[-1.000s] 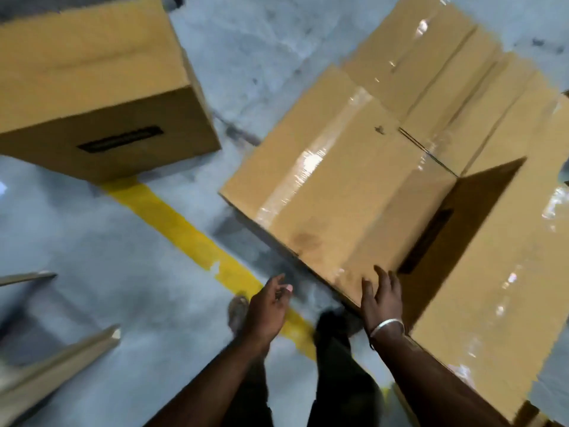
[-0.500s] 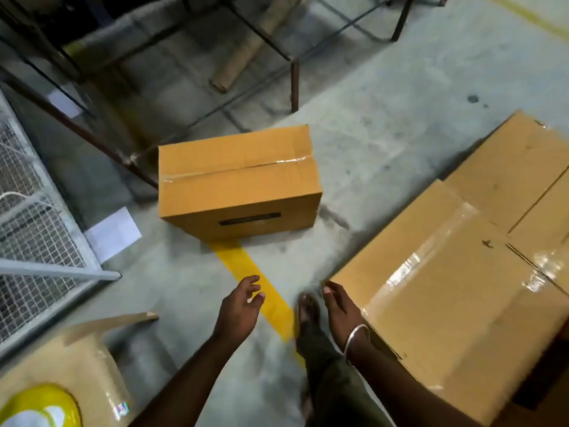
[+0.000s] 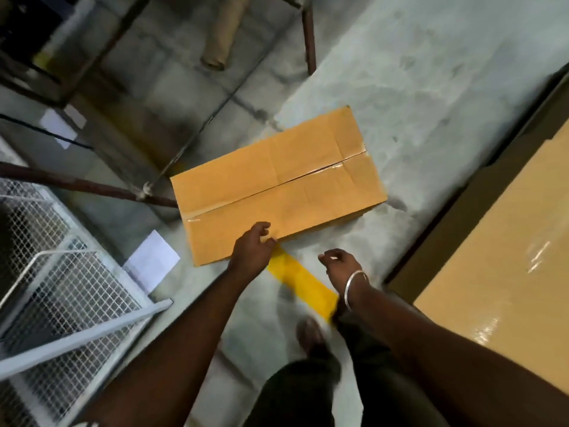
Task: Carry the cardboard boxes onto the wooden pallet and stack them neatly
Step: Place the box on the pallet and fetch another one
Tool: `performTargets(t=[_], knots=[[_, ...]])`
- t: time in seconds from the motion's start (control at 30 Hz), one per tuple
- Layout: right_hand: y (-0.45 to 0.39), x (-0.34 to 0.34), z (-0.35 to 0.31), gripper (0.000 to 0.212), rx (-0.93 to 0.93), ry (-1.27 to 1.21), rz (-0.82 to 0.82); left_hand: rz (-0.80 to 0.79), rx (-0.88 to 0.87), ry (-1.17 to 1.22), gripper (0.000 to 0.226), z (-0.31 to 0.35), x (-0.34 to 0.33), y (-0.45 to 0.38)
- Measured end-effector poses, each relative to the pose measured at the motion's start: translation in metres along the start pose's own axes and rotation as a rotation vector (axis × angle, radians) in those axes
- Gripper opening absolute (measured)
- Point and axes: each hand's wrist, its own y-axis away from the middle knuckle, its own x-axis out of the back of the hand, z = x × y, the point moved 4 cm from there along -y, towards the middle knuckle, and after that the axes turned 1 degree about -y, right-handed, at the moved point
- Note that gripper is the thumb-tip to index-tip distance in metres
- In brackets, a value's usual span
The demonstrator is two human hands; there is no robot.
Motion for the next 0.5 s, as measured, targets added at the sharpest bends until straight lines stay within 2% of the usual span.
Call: performTargets(t=[0.17,0.27,0.4,0.5], knots=[[-0.030,-0.048,-0.030,0.060,-0.141,-0.250,0.035,0.062,-0.190,-0.247,0.057,0.017,0.043,-0.087],[-0.053,-0.077,-0.028,0.073,-0.211,-0.413,0.059,0.104,-0.275,-0.343,0.066,0.016,0.058,-0.139],[-0.070,-0.123,-0.023,0.063,-0.281,-0.562,-0.004,0.135,-0.309,-0.486,0.074,0.010,0.071,-0.201],[-0.078,-0.155,-0.024,0.062,-0.270,-0.626,-0.046,0.090,-0.214,-0.514,0.083,-0.001,0.080,-0.238]])
